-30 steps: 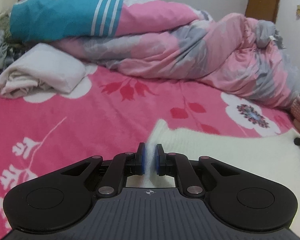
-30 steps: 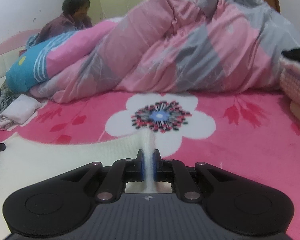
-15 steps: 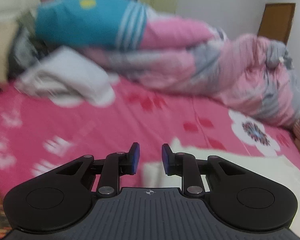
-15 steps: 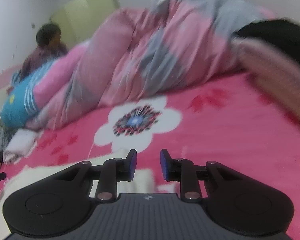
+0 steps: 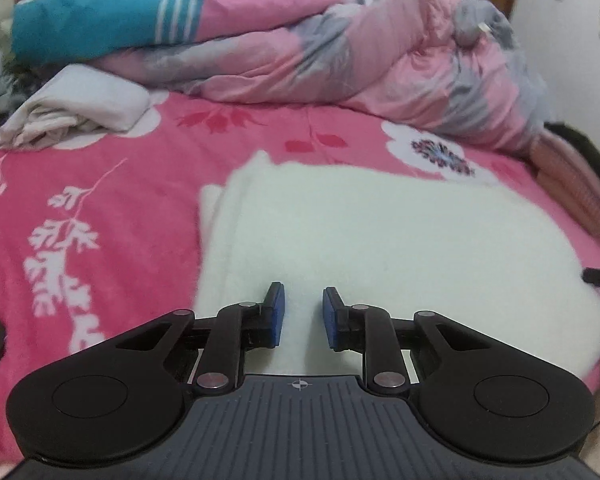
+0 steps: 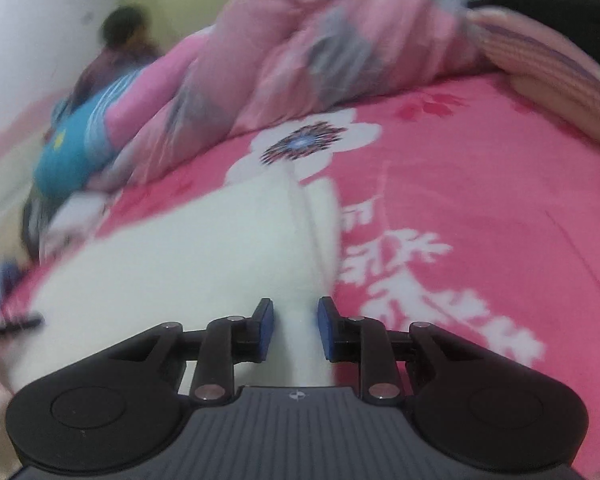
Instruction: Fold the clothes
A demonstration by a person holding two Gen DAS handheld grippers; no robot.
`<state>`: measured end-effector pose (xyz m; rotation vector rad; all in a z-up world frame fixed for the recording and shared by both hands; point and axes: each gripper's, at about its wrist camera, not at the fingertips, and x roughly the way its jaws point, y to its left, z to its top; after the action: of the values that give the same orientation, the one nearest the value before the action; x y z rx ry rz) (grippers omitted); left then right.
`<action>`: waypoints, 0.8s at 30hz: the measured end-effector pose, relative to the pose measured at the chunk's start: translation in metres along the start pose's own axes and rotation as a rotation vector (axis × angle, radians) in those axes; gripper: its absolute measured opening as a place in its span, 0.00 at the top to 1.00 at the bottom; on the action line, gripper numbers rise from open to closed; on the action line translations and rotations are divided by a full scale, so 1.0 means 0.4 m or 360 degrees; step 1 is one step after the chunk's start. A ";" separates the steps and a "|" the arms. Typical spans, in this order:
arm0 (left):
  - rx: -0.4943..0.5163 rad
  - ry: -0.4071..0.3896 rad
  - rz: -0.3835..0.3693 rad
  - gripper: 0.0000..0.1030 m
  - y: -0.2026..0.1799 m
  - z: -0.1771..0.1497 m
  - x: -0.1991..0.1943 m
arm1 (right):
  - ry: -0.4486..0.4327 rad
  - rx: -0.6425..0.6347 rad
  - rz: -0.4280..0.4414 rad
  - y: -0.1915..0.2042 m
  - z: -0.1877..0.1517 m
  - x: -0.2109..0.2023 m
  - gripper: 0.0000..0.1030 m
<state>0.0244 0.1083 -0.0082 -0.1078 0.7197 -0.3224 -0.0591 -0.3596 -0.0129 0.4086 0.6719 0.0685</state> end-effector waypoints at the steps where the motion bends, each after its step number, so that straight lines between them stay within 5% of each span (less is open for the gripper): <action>1: 0.0009 -0.0007 0.0008 0.77 0.004 -0.003 -0.026 | -0.0037 0.0007 0.0001 0.000 0.005 -0.036 0.75; 6: -0.0077 0.0054 -0.0008 0.67 0.035 -0.049 -0.138 | -0.0107 0.0156 0.0084 -0.015 -0.021 -0.197 0.72; 9: -0.0391 0.0137 -0.0138 0.57 0.083 -0.115 -0.172 | -0.0015 0.0589 0.0269 -0.077 -0.092 -0.212 0.54; 11: -0.0615 0.0138 -0.0247 0.45 0.108 -0.158 -0.175 | 0.0105 0.0913 0.0432 -0.120 -0.159 -0.173 0.54; 15: -0.0939 0.0122 -0.0357 0.44 0.149 -0.212 -0.140 | 0.0252 0.1240 0.0471 -0.162 -0.233 -0.077 0.52; 17: -0.0995 0.0066 -0.0327 0.47 0.160 -0.213 -0.125 | 0.0190 0.1310 0.0502 -0.180 -0.237 -0.051 0.53; 19: -0.1009 0.0028 -0.0309 0.49 0.167 -0.202 -0.126 | 0.0104 0.1356 0.0531 -0.187 -0.229 -0.046 0.72; 22: -0.0957 -0.0027 -0.0259 0.49 0.174 -0.190 -0.149 | -0.0045 0.1152 0.0505 -0.151 -0.190 -0.095 0.76; 24: -0.0920 -0.0047 -0.0176 0.49 0.188 -0.188 -0.167 | -0.0016 0.1172 0.0465 -0.164 -0.195 -0.083 0.76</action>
<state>-0.0535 0.2021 -0.0381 -0.7004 0.7627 -0.2097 -0.1378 -0.3994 -0.0741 1.2146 0.6082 0.0946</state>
